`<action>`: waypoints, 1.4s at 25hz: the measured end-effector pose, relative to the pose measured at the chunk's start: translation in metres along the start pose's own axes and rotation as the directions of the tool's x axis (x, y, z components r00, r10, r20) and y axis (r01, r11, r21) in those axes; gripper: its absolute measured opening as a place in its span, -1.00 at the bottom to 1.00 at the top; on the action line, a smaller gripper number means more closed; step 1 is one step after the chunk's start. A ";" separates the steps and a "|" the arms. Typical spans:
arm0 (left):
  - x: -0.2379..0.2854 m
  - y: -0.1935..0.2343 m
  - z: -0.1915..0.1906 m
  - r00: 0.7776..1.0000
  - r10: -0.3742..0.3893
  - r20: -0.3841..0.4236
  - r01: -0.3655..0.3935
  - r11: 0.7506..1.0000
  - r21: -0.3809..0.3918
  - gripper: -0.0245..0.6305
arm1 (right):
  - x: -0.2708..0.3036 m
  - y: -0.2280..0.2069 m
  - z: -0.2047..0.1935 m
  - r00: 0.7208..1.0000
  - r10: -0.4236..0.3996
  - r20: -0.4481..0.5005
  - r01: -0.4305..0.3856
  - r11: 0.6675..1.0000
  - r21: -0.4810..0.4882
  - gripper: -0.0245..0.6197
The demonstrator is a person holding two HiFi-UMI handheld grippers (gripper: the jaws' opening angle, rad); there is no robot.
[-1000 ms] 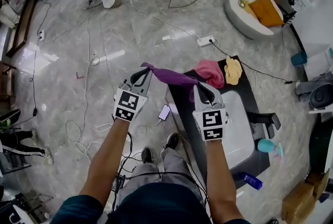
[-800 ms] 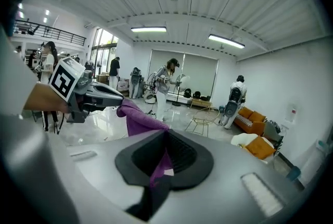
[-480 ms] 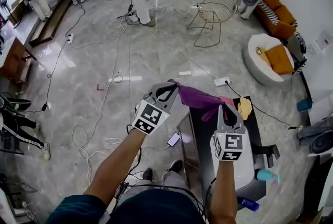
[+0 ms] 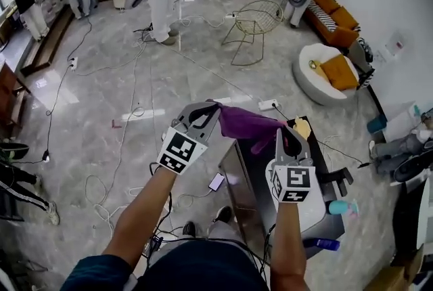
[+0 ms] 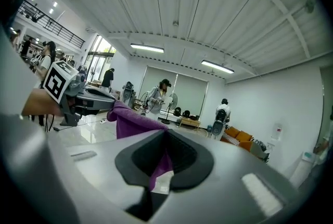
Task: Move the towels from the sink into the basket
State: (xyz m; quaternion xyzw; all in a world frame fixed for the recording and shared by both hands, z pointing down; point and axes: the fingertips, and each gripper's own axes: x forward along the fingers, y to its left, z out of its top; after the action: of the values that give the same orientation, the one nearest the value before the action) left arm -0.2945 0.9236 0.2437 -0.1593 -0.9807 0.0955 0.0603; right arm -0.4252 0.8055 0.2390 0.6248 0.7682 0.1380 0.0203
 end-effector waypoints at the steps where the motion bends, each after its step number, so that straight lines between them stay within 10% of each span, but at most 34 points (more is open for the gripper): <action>1: -0.003 -0.005 0.004 1.000 -0.013 0.011 0.013 1.000 0.002 -0.88 | -0.009 0.000 0.003 1.000 -0.016 0.003 0.016 1.000 0.000 -0.85; 21: -0.022 -0.152 0.063 0.953 -0.271 0.133 0.266 0.963 0.055 -0.88 | -0.192 -0.047 0.002 0.952 -0.305 -0.003 0.305 0.952 0.022 -0.85; 35: -0.041 -0.341 0.094 0.894 -0.423 0.145 0.411 0.905 0.106 -0.88 | -0.384 -0.090 -0.053 0.896 -0.441 -0.055 0.444 0.894 0.061 -0.86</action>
State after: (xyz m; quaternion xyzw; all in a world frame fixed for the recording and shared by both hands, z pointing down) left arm -0.3729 0.5768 0.2189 0.0655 -0.9895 0.1289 0.0037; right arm -0.4382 0.4088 0.2146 0.4313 0.8949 0.1142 0.0135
